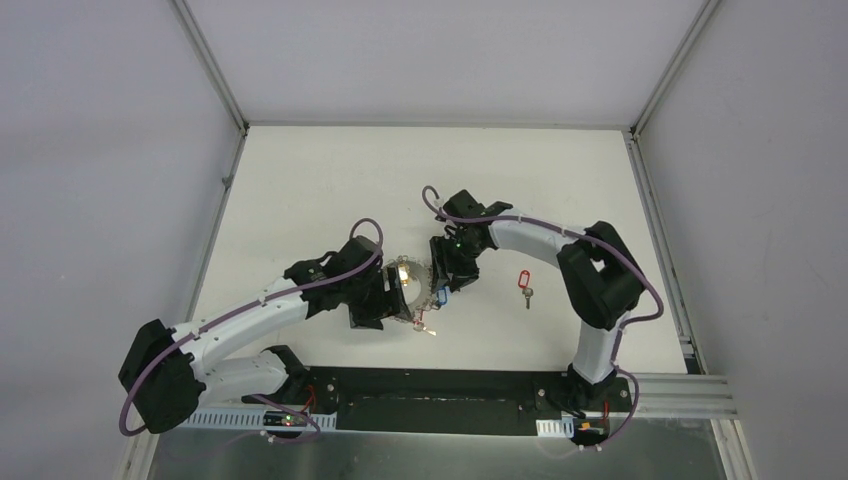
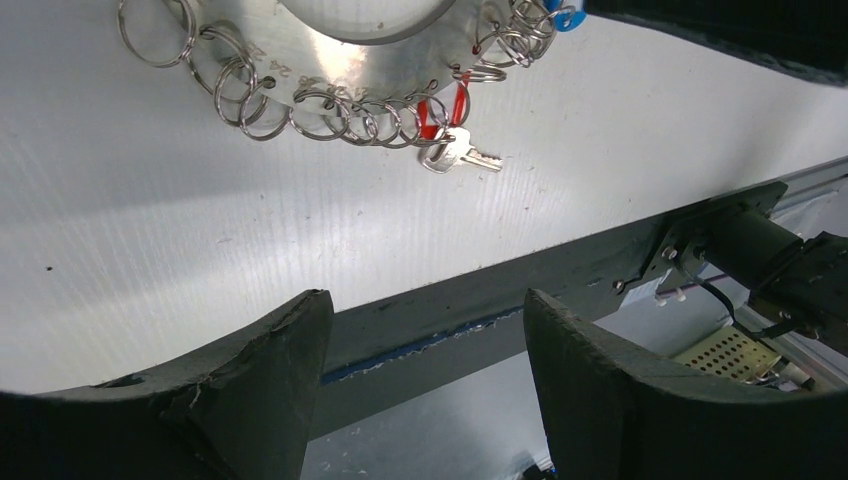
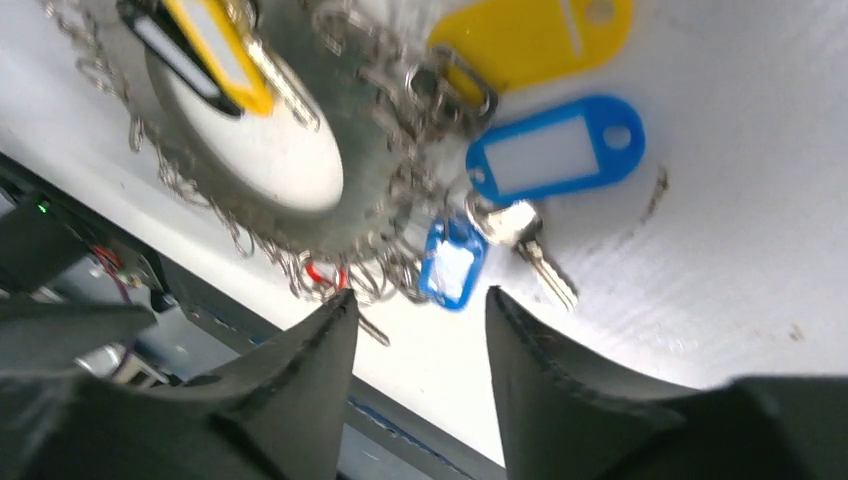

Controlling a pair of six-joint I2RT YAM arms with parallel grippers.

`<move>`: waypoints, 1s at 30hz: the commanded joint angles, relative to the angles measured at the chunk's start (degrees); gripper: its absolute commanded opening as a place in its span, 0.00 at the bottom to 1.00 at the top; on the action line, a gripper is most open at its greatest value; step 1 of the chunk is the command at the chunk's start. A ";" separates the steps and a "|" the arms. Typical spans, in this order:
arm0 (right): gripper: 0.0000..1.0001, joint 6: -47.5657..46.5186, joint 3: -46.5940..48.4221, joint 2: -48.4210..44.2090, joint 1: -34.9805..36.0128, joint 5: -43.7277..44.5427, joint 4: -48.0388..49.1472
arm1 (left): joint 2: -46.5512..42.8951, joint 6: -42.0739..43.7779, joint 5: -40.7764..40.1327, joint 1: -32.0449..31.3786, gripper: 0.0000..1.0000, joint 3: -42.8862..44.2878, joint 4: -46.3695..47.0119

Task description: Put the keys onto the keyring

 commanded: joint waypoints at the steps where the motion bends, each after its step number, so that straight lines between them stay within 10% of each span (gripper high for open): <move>1: 0.57 -4.22 -3.18 -9.13 0.35 2.18 -0.89 | -1.98 -1.18 -2.22 -0.44 0.72 -1.37 -0.21; 8: 0.75 -7.42 -5.19 -13.31 2.36 2.44 -1.63 | -2.23 -0.47 -2.18 0.08 0.73 -1.61 0.25; 30: 0.33 7.98 -1.60 -6.36 10.37 -1.48 5.92 | -9.24 2.43 12.78 17.34 0.71 -10.13 8.39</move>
